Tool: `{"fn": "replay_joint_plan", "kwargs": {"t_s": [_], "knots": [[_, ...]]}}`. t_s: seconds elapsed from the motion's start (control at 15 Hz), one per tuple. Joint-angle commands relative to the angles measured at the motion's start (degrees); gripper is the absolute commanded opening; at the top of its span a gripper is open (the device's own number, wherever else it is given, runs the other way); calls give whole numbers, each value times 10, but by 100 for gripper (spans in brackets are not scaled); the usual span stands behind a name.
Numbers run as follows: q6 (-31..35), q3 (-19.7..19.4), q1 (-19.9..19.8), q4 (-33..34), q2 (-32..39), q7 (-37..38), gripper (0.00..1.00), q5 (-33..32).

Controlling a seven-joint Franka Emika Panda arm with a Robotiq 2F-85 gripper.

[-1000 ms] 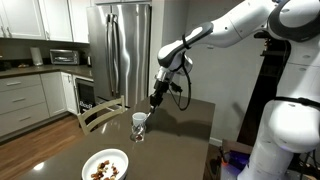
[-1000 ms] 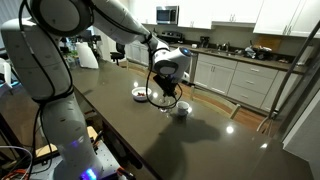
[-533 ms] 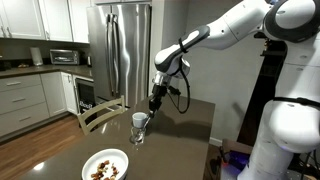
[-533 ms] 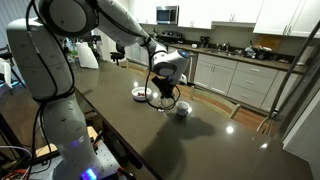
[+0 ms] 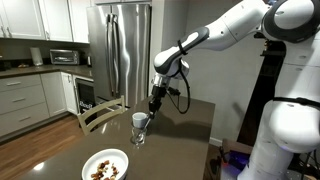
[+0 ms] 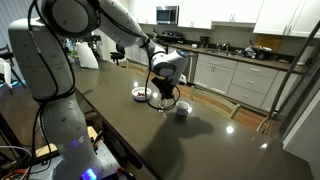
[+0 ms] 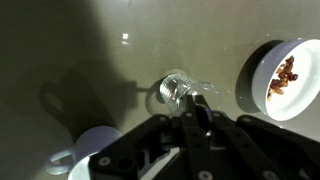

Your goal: Use the silver spoon to scoop some of the contents in the bowl into the glass cup

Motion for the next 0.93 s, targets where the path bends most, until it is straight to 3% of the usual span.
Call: {"fn": "replay_joint_plan", "kwargs": {"t_s": [0.0,0.27,0.73,0.87], "knots": [[23,6,5,-7,-4,34,13,-31],[27,10,8,-7,-5,46,50,-44],[23,17,11,-9,-18,51,95,-51],[24,17,14,-10,-25,53,100,-55]]}}
